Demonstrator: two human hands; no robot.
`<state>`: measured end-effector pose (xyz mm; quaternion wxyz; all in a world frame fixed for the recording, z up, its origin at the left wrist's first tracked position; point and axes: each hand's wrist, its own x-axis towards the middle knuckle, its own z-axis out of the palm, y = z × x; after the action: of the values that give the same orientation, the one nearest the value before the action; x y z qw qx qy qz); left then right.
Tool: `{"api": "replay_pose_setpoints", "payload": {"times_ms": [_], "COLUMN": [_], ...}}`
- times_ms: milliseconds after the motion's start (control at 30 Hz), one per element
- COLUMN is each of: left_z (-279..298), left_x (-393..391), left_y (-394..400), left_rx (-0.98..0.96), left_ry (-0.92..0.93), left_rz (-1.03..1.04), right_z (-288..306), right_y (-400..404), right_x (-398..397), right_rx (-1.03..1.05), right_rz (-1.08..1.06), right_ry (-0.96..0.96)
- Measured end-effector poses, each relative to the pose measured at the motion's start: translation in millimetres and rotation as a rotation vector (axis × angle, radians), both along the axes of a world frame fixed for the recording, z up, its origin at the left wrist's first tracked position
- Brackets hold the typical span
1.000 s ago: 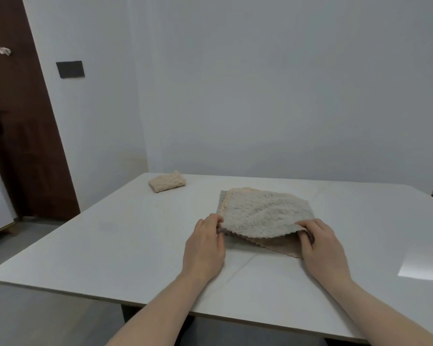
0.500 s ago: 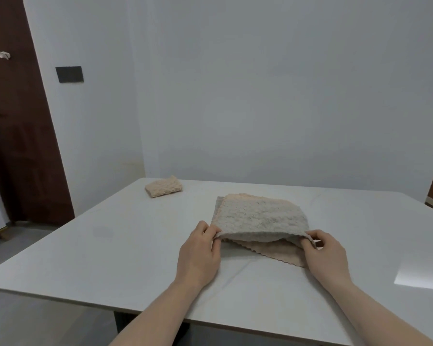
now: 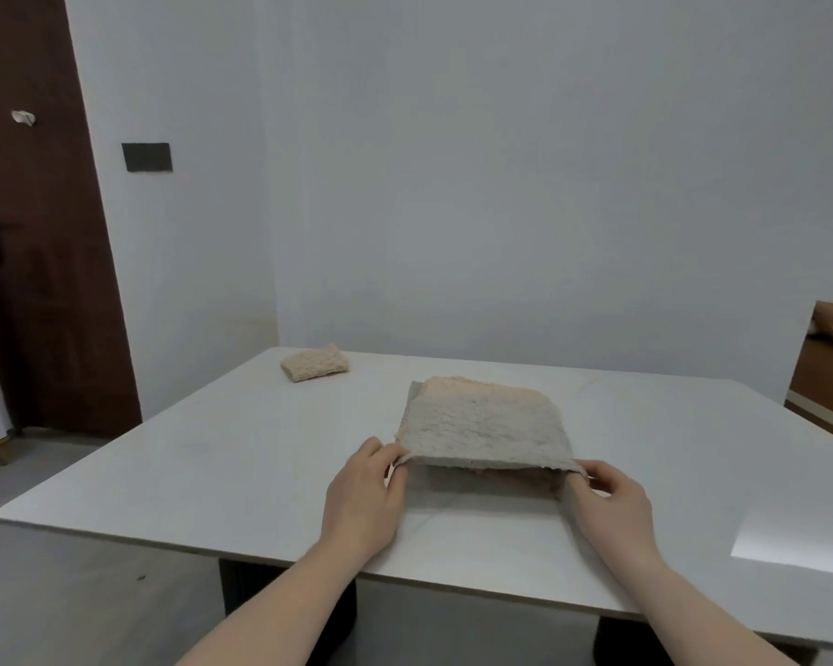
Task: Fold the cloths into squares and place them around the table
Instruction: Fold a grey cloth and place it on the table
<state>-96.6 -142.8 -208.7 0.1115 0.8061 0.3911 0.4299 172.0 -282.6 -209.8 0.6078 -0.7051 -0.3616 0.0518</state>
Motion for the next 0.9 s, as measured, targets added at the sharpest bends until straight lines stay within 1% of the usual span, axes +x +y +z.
{"api": "replay_pose_setpoints", "payload": {"times_ms": [100,200,333,433,567,667,800,900], "left_z": [19.7,48.1,95.3,130.5,163.1,168.3,157.3,142.3], "left_x": [-19.7,-37.3,-46.5,-46.1,-41.9,-37.0,-29.5,-23.5], "left_y": [-9.6,-15.3,-23.3,-27.0,-26.4,-20.7,-10.3,-1.8], "left_rx": [0.009,0.061,0.114,0.139,0.052,-0.011,-0.091,-0.209], "left_ry": [-0.006,-0.004,-0.078,-0.189,-0.339,-0.394,-0.332,-0.193], "left_rz": [-0.013,-0.038,-0.063,-0.041,-0.023,-0.014,0.017,0.022], "right_z": [1.2,10.7,58.6,101.5,138.9,147.2,135.2,117.2], "right_y": [-13.2,-25.0,-29.3,-27.8,-23.5,-19.3,-13.8,-9.8], "right_x": [-8.6,-15.2,-24.0,-28.6,-27.2,-23.4,-17.1,-10.5], "right_rx": [-0.013,-0.01,0.076,0.189,0.282,0.309,0.23,0.14], "right_rz": [0.014,0.042,0.057,0.052,0.046,0.044,0.005,-0.026], "right_ry": [0.003,-0.067,-0.137,-0.175,-0.17,-0.172,-0.175,-0.2]}}
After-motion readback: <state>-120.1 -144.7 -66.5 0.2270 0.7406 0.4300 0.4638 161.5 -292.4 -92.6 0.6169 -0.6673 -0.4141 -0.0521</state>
